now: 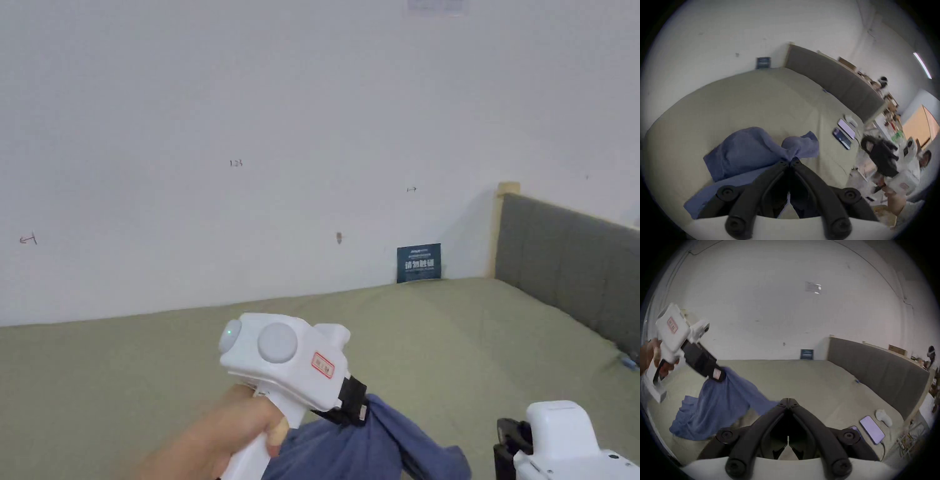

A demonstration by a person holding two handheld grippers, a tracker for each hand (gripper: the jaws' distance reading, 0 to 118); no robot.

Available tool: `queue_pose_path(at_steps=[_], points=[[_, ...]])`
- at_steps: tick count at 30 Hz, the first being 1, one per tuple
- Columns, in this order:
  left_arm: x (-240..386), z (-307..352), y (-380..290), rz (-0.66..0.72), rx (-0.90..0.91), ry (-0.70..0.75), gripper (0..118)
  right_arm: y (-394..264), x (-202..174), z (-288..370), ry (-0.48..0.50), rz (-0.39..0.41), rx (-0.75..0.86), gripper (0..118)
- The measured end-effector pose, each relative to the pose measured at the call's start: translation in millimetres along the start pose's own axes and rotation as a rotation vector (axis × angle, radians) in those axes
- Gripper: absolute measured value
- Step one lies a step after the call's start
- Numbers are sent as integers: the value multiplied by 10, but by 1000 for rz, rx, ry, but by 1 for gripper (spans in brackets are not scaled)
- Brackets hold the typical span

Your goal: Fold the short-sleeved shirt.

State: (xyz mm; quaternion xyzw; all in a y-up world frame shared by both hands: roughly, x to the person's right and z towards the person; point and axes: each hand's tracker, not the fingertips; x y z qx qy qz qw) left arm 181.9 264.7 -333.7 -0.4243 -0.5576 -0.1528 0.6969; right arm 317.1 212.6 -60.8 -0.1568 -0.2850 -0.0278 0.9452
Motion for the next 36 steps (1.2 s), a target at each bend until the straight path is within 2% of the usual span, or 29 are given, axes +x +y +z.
queue_pose_path(at_steps=[5,8,9,11,12,13,16,18,19,20,21,22,25,29,32,36], points=[[124,-728,-268,-5,-99,-41,0,-104,191,44,-32,-14,-23,0],[17,-964,-472,80,-157,-106,3,-145,180,52,-40,-7,-31,0],[41,-1033,-551,105,-167,-84,13,-146,171,41,-40,-11,-32,0],[-47,-1044,-644,127,-175,0,90,-142,132,39,-31,-28,-26,0],[-123,-966,-675,145,-178,36,109,-123,109,28,-24,-33,-28,0],[-124,-804,-654,163,-147,51,107,-99,81,16,-9,-38,-34,0],[-349,-111,-681,231,6,84,78,-27,-33,11,26,-42,-34,0],[-412,497,-780,240,152,196,74,41,-125,4,53,-44,-30,0],[-454,795,-896,253,230,216,61,72,-169,38,70,-46,-25,0],[-484,1082,-1034,265,301,241,40,99,-223,46,81,-39,-20,0],[-514,1334,-1154,277,364,286,10,119,-272,54,90,-32,-15,0],[-520,1573,-1325,290,433,365,0,140,-325,64,101,-27,-11,0],[-426,2116,-1891,293,598,597,0,135,-446,109,127,-19,-3,0],[-354,2390,-2644,325,689,827,0,41,-605,134,141,-1,-13,0],[-340,2345,-3066,389,698,873,0,-49,-696,154,153,7,-28,0],[-534,2134,-3296,475,592,810,0,-114,-803,147,171,21,-52,0]])
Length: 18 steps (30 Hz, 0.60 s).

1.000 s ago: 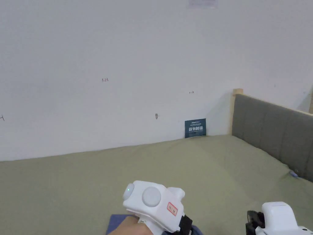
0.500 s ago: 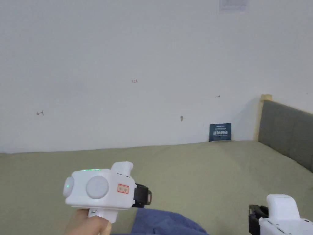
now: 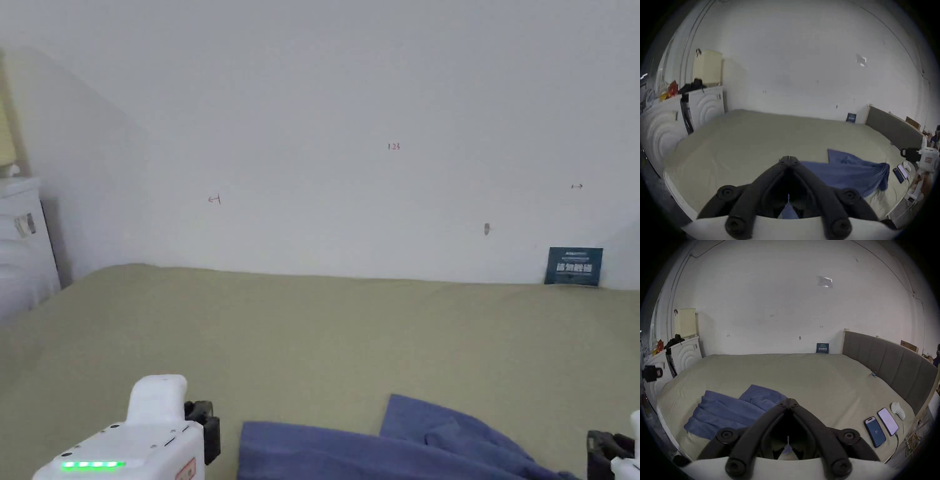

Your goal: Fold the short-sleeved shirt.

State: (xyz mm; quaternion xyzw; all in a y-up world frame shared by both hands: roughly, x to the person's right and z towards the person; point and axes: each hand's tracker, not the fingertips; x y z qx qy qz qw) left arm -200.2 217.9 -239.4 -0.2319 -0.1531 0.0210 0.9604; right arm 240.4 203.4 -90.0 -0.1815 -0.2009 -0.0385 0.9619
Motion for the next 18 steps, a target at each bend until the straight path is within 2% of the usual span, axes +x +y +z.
queue_pose_path(at_steps=[5,8,9,12,13,14,15,16,17,18], points=[[49,-509,121,-33,-131,-64,0,20,-43,-44,4,36,1,0],[90,-1060,411,-90,-286,-115,0,67,-32,-117,4,45,-1,0],[78,-1381,532,-119,-395,-143,0,78,-25,-144,4,48,0,0],[118,-2094,766,-189,-594,-119,0,102,-6,-243,0,65,-3,0],[164,-2263,801,-172,-615,-98,5,99,8,-275,0,68,-4,0],[161,-2482,825,-148,-663,-82,23,96,26,-309,-1,68,-7,0],[152,-2663,832,-114,-700,-78,61,96,44,-363,-3,66,-13,0],[145,-2864,786,-69,-749,-59,113,92,69,-406,-6,65,-21,0],[164,-2984,711,-46,-801,-36,118,88,95,-444,-8,65,-30,0],[166,-3048,639,-19,-791,-27,113,80,121,-475,-13,64,-38,0]])
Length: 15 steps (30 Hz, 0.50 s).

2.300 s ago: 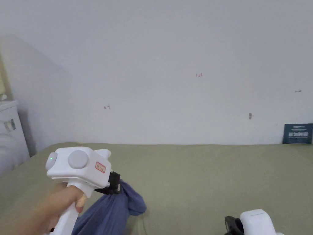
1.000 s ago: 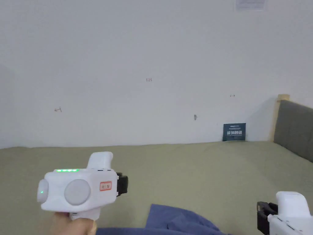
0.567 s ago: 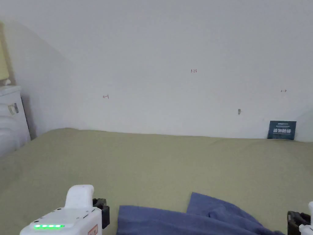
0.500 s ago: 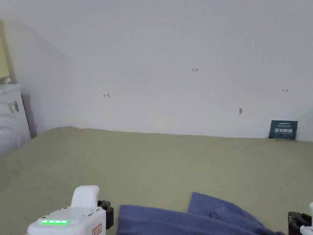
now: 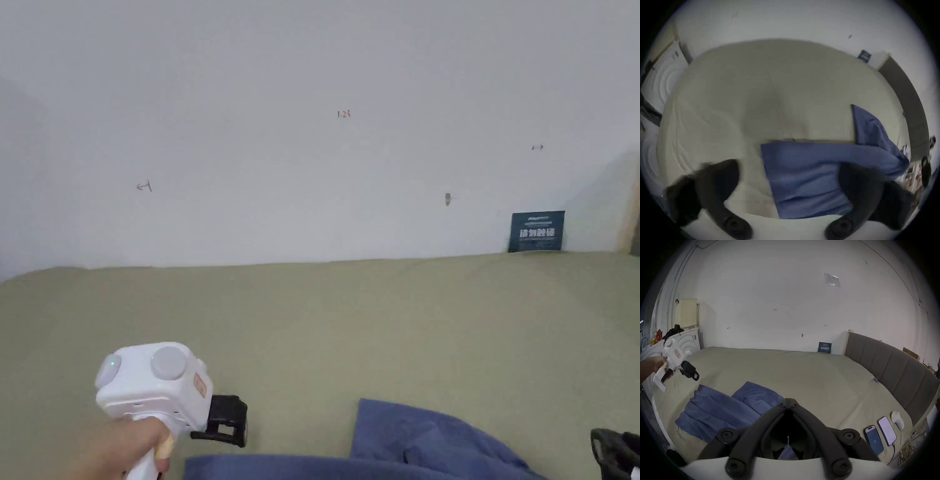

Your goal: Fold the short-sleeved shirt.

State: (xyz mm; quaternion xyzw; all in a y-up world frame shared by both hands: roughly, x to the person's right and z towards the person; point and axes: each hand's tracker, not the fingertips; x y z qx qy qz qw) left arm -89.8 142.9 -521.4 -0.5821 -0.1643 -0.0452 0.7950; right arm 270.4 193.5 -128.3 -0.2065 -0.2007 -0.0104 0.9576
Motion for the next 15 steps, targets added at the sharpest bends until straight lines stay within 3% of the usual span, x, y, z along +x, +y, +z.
queue_pose_path(at_steps=[1,6,10,12,13,14,15], points=[[34,-137,35,6,-47,-23,105,-11,31,-48,-4,1,-7,0],[-167,-822,161,-20,-110,20,100,-70,194,-142,-11,-24,-57,0],[230,-452,-285,-74,-57,59,98,-118,301,-185,-30,-25,-65,0],[146,-451,-174,-107,-35,80,86,-138,373,-208,7,-70,-97,4],[155,-395,-168,-132,-6,30,57,-151,414,-231,36,-93,-136,18],[163,-366,-162,-132,0,-34,23,-166,430,-265,63,-100,-173,46],[71,-454,-49,-100,-47,-93,8,-197,423,-316,86,-88,-236,85]])
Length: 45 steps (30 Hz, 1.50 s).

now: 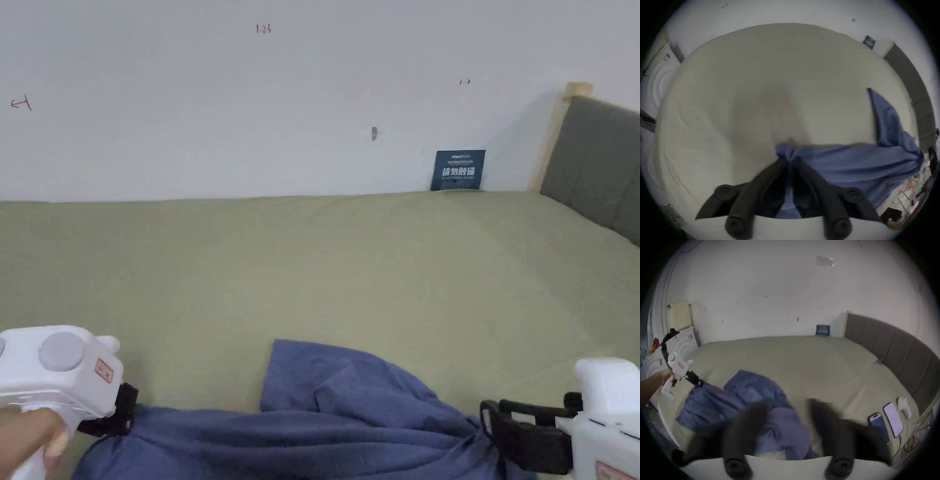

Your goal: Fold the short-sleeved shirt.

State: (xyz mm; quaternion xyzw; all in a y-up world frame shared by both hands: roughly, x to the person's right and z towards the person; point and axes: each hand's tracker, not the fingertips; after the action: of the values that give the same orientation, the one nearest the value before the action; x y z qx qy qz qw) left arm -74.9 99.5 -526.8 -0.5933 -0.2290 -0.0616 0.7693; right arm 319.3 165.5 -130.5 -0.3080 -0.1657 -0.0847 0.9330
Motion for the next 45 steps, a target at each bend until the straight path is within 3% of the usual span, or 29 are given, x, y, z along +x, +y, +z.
queue_pose_path(at_steps=[1,3,6,7,8,9,10,14,18,23,28,31,34,45], points=[[-22,-22,58,-2,-10,35,8,-36,-20,-42,21,4,-40,118],[-72,-60,142,-47,-11,74,8,-141,-50,-11,41,25,19,110],[163,69,-142,-47,50,110,8,-216,-48,-186,25,32,-56,108],[158,92,-162,-32,62,101,8,-238,-35,-232,24,32,-75,91],[138,120,-149,-18,77,87,8,-260,-16,-260,38,25,-91,58],[129,151,-166,-5,84,73,8,-267,4,-287,54,20,-98,6],[124,193,-193,12,97,60,8,-248,4,-299,75,2,-105,4],[80,484,-219,53,224,72,7,-132,-79,-169,86,36,-93,4],[-35,967,-137,121,408,45,7,184,-126,-67,114,6,-46,4],[49,1812,-177,100,589,34,7,783,-265,83,113,55,65,4],[-5,2510,-87,116,715,17,7,1465,-285,155,110,22,164,4],[19,2854,-46,94,789,21,7,1861,-342,136,105,60,213,4],[29,3076,53,86,854,48,7,2218,-468,119,67,89,277,4],[-26,3225,281,99,942,61,7,2949,-590,-85,77,33,421,4]])
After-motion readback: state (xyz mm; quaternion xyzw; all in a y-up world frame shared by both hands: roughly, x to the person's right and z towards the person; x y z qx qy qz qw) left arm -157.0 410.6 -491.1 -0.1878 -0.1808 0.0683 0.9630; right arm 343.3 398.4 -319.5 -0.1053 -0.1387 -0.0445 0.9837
